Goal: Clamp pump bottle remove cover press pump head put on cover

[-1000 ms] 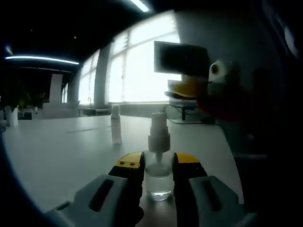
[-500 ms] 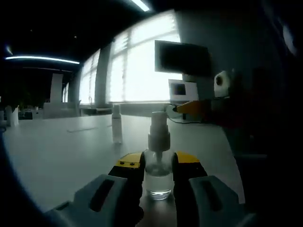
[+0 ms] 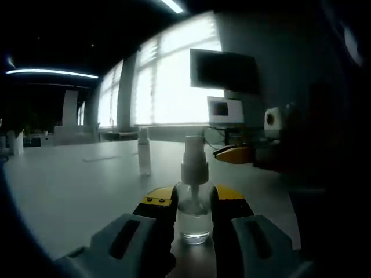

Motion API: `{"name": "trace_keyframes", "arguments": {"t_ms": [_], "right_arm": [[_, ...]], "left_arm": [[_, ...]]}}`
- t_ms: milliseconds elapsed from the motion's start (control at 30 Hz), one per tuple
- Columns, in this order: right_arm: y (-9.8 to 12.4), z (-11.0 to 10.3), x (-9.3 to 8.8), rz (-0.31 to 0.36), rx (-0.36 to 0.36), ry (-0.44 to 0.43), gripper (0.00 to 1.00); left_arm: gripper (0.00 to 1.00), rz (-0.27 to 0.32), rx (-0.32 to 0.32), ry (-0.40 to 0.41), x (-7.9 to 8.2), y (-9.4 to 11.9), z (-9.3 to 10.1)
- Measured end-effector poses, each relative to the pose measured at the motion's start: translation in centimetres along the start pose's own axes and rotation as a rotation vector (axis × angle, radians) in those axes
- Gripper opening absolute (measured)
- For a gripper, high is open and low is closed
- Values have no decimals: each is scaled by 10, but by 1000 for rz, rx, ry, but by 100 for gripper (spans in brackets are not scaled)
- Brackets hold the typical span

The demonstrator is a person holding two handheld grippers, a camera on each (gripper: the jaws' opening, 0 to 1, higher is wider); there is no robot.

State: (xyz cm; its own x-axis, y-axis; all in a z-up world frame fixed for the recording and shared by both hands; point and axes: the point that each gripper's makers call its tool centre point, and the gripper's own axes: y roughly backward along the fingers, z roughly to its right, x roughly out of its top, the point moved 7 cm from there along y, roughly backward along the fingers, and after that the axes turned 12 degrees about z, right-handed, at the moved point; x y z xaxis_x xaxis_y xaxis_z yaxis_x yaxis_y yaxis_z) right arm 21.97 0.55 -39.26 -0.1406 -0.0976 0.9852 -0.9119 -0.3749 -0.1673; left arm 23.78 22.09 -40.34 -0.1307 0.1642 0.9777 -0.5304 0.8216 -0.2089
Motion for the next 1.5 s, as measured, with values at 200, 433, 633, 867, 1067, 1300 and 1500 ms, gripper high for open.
{"name": "trace_keyframes", "arguments": {"t_ms": [200,433,633,867,1067,1300,1500], "right_arm": [[3,-2,-12,-31,14,2,19],[1,-4,-17,-54,26,4,19],[-2,-2,-20,-81,22,33,19],[-4,-10,-24,-100,44,72,18],[-3,-9,-25,-106,49,86,14],[-3,-8,-25,-111,63,85,10],[-2,-10,-25,-110,69,74,10]], "left_arm": [[15,-3,3,-9,0,0,1],[15,-10,5,-12,-1,0,0],[15,-13,4,-13,-2,0,-1],[15,-16,3,-13,-2,0,-1],[15,-17,2,-11,-2,0,0],[15,-17,3,-7,-2,0,-1],[15,-13,1,2,-1,0,-2]]}}
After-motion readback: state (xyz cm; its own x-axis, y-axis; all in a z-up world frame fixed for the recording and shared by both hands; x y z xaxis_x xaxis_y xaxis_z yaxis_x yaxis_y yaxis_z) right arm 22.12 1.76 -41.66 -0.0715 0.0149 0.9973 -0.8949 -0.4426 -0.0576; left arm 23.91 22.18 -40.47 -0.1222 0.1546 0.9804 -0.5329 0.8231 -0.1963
